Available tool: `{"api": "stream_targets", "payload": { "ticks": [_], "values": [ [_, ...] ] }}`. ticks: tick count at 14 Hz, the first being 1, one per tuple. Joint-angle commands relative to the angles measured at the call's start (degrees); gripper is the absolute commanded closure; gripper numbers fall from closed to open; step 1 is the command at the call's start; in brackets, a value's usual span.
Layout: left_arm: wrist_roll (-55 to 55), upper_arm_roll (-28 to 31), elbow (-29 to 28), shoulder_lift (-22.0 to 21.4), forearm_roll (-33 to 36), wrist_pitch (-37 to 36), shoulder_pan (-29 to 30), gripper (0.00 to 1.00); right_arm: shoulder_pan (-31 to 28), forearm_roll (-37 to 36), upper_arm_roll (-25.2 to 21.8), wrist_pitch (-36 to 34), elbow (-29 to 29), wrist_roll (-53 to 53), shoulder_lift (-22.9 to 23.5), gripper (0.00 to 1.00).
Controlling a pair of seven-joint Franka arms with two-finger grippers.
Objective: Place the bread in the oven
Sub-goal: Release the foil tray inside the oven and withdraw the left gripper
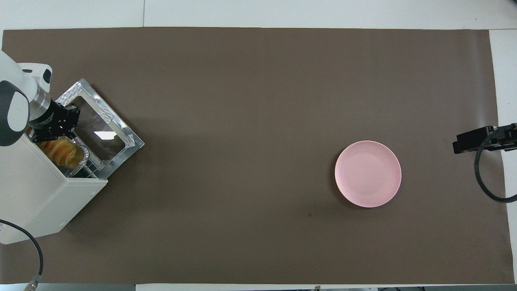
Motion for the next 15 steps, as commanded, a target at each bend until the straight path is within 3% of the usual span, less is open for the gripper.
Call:
{"api": "stream_targets", "payload": {
  "ticks": [1,4,5,6,7,12,15],
  "values": [
    [0.4,-0.1,-2.1,-2.2,1.2,-0.9,0.1,1.0,-0.7,0.8,0.3,-0.7,-0.5,-1.6,-0.9,0.0],
    [1.7,-0.1,-2.3,-2.2,1.2,-0.5,0.8,1.0,-0.8,0.8,0.3,-0.7,-0.5,-1.6,-0.9,0.0],
    [1.7,-0.1,-2.2,-2.2,1.2,-0.1,0.8,0.87,-0.7,0.8,0.3,-0.7,-0.5,-1.6,-0.9,0.0],
    [2.0,-0.1,-2.1,-2.1,1.3,0.4,0.8,0.54,-0.8,0.8,0.3,-0.7,-0.5,-1.6,-0.9,0.0],
    [2.0,-0.1,-2.1,-2.0,1.5,0.9,0.8,0.02,-0.8,0.8,0.3,-0.7,-0.5,-1.6,-0.9,0.0],
    [2.0,-0.2,1.1,-1.4,3.7,1.5,0.6,0.0,-0.7,0.8,0.3,-0.7,-0.5,-1.6,-0.9,0.0],
    [2.3,-0.3,6.2,-1.6,2.9,0.0,0.8,0.0,-0.8,0.8,0.3,-0.7,-0.5,-1.6,-0.9,0.0]
  ]
}}
